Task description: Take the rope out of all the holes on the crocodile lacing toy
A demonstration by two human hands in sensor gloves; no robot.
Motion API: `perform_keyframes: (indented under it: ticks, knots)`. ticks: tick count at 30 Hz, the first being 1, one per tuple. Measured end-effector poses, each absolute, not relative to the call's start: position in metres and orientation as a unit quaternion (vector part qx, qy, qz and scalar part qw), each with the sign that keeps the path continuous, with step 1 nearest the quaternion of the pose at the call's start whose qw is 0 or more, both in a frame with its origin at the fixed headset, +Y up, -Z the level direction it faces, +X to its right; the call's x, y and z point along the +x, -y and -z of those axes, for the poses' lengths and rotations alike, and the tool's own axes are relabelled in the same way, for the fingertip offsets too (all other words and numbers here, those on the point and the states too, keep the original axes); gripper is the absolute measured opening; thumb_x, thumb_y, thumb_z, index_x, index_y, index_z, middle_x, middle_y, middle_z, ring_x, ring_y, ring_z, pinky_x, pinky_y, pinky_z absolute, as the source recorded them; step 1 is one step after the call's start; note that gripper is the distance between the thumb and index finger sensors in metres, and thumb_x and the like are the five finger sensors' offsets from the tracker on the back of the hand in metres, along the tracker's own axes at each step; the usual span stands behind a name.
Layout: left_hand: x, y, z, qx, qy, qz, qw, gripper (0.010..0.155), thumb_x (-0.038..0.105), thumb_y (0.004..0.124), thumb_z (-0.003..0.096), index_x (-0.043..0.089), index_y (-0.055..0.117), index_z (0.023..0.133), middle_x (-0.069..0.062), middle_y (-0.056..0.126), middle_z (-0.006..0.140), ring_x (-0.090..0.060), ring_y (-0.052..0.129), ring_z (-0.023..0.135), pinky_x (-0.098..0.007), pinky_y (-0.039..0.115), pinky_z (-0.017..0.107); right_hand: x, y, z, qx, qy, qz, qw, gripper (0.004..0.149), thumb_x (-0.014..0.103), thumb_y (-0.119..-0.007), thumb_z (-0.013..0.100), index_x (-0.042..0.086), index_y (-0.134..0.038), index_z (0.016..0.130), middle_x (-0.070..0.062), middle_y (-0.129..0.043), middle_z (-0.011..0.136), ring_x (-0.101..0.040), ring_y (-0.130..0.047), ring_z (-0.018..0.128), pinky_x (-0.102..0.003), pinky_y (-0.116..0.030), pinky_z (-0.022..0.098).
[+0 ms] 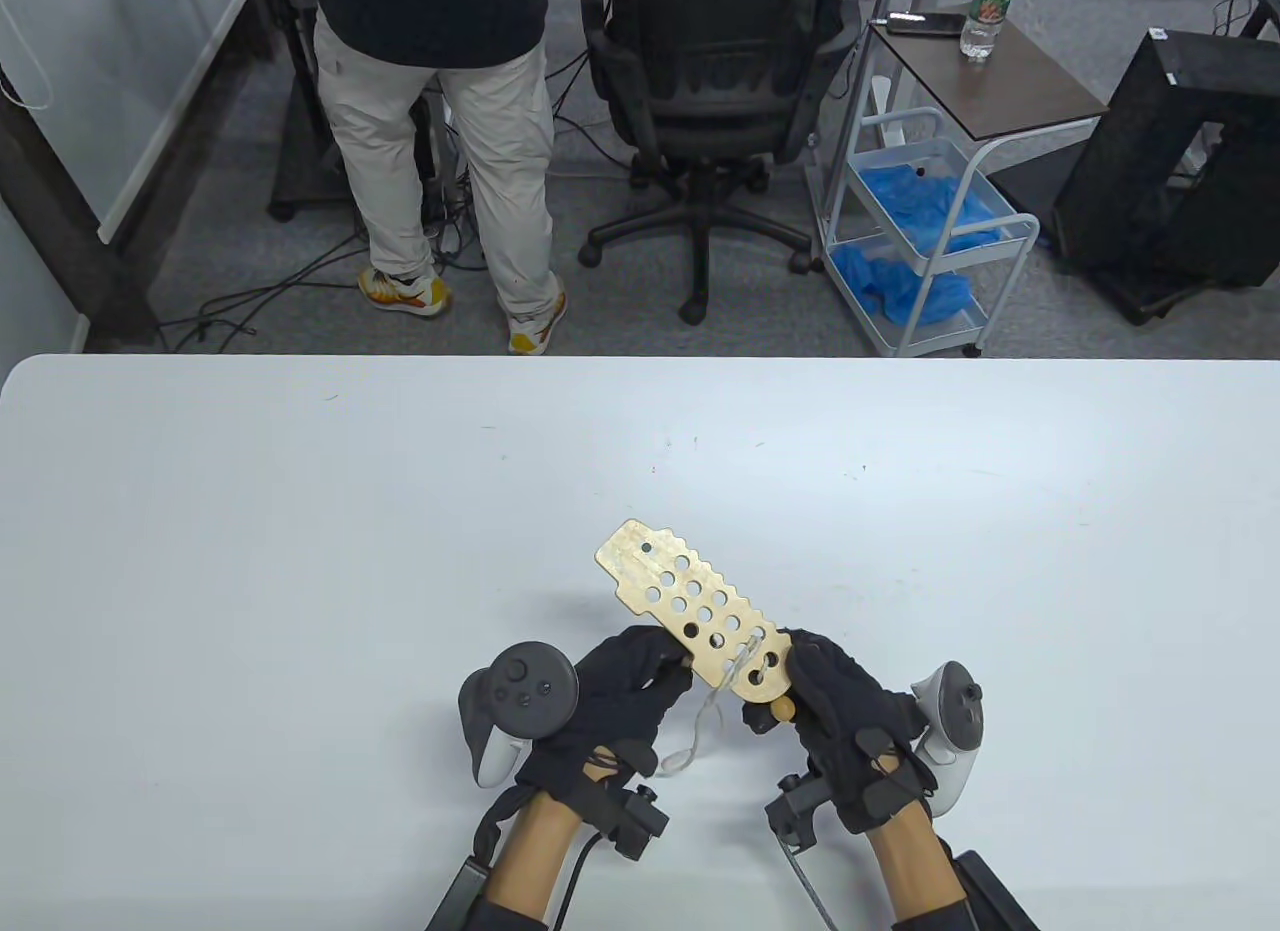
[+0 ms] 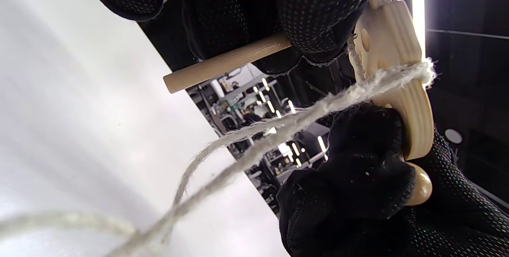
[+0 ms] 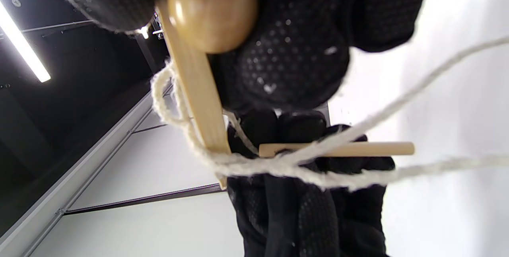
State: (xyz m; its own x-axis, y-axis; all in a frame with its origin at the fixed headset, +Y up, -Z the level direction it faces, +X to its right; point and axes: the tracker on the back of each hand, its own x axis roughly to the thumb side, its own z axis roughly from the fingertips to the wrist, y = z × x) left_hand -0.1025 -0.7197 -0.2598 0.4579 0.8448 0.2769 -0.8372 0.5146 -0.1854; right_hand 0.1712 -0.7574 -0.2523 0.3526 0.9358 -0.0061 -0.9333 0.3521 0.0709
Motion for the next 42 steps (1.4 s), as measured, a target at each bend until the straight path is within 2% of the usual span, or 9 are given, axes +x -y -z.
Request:
perform_keyframes:
  ticks: [42]
  knots:
    - [-0.136,0.728,0.269,0.016,0.065,-0.494,0.867,0.047,0.030,0.085,0.0477,0.042,0.082,0.093,0.003,0.091,0.092,-0.020,0.090,0.078,-0.060,0.070,0.067,0.211,0.776,0.258,-0.052,0.031,-0.542,0.838,0.050,0.039,-0.080,0.045,0.002,-0.081,0.079,-0.020,-0.098,0.059,-0.029,-0.102,0.037,-0.056,-0.080,0.044]
